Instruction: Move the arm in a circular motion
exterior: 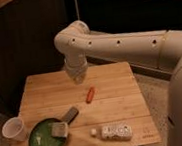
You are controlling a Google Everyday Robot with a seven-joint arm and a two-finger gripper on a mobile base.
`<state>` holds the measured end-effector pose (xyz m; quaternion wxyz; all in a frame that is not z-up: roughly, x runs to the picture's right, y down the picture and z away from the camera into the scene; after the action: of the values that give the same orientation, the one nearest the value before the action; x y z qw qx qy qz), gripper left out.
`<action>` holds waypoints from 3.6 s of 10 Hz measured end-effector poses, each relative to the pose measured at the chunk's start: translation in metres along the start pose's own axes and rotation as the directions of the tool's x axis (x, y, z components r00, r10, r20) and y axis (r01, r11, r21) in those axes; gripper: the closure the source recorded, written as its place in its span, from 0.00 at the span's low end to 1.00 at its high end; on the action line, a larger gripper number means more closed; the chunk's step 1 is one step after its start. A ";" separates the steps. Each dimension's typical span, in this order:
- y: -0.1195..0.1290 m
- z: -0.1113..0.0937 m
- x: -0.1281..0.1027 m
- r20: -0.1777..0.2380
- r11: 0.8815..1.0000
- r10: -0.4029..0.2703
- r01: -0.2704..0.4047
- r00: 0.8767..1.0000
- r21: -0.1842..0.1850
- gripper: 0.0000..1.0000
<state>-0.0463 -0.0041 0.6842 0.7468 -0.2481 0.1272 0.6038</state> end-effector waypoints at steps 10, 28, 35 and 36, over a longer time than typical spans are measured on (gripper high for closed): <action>-0.223 -0.042 -0.020 0.227 0.980 0.170 -0.188 0.959 0.061 1.00; 0.054 0.030 0.159 -0.243 0.997 0.009 -0.027 0.970 -0.070 1.00; -0.003 0.046 0.004 -0.113 0.993 -0.093 0.085 0.989 -0.076 1.00; -0.018 0.043 -0.012 -0.086 0.994 -0.089 0.083 0.992 -0.064 1.00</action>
<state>-0.0361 0.0060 0.7302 0.7579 -0.3025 0.1309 0.5630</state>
